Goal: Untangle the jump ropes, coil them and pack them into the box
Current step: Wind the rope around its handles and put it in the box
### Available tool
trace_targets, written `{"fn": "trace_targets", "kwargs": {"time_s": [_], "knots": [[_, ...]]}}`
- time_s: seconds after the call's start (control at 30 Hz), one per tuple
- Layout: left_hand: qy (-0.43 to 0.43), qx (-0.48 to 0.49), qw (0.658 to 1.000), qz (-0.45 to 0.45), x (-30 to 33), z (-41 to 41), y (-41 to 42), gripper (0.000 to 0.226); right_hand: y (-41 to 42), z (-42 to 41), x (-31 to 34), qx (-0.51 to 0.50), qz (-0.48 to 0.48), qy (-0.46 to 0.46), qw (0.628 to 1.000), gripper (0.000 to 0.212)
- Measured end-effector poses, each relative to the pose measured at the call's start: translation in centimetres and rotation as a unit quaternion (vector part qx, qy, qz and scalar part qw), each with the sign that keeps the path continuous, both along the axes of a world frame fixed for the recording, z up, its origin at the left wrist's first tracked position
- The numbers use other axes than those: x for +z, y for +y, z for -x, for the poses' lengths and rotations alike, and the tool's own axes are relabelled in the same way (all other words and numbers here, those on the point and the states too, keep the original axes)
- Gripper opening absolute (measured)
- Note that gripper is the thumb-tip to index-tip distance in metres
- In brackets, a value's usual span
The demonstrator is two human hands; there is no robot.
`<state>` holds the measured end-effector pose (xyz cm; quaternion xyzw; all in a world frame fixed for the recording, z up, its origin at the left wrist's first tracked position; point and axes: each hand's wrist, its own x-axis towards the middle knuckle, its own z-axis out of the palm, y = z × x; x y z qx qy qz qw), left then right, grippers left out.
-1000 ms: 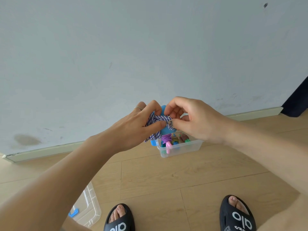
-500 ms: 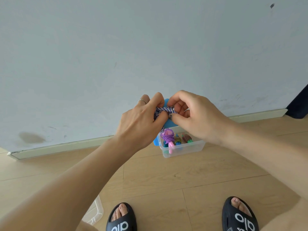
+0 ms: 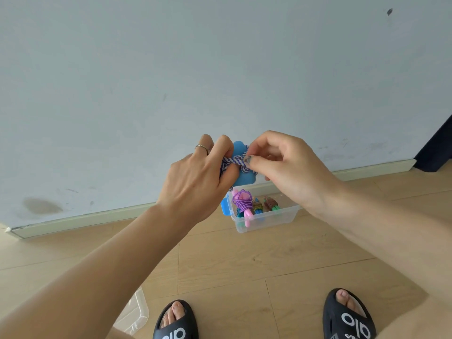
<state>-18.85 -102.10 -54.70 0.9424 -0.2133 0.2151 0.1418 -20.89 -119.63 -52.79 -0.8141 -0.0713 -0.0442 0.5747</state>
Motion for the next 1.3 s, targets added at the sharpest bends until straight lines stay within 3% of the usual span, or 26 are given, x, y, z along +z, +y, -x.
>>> {"fn": "trace_targets", "kwargs": {"time_s": [0.23, 0.37, 0.6, 0.73, 0.87, 0.93, 1.03, 1.13, 1.3], "knots": [[0.012, -0.044, 0.998, -0.035, -0.5, 0.0, 0.4, 0.024, -0.6, 0.0, 0.0, 0.002, -0.104, 0.122, 0.987, 0.017], [0.029, -0.067, 0.997, -0.036, -0.7, -0.4, 0.8, 0.024, -0.8, -0.1, -0.3, 0.009, -0.137, 0.192, 0.972, 0.012], [0.011, -0.098, 0.991, -0.092, -1.0, -0.8, 1.0, 0.049, -1.2, -0.9, 0.1, 0.026, -0.272, 0.309, 0.911, 0.009], [-0.006, -0.102, 0.989, -0.109, -1.1, -1.0, 0.7, 0.050, -1.8, -0.9, 0.4, 0.076, -0.231, 0.323, 0.914, 0.008], [0.019, -0.093, 0.990, -0.104, -1.6, -1.1, 0.8, 0.051, -1.8, -0.7, -0.1, 0.065, -0.027, 0.238, 0.969, 0.024], [0.030, -0.100, 0.989, -0.104, -1.9, -1.1, 0.9, 0.053, -2.0, -0.8, -0.3, 0.079, 0.007, 0.223, 0.972, 0.024], [0.050, -0.100, 0.990, -0.087, -1.8, -1.4, 1.1, 0.055, -2.9, -1.1, 0.0, 0.142, -0.036, 0.269, 0.952, 0.011], [0.108, -0.082, 0.991, -0.016, -1.8, -1.5, 0.8, 0.050, -3.9, -1.7, 0.1, 0.187, -0.089, 0.296, 0.932, 0.009], [0.202, -0.085, 0.974, 0.050, -2.5, -2.1, 0.2, 0.039, -4.6, -2.9, -1.3, 0.170, -0.139, 0.298, 0.929, 0.008]]}}
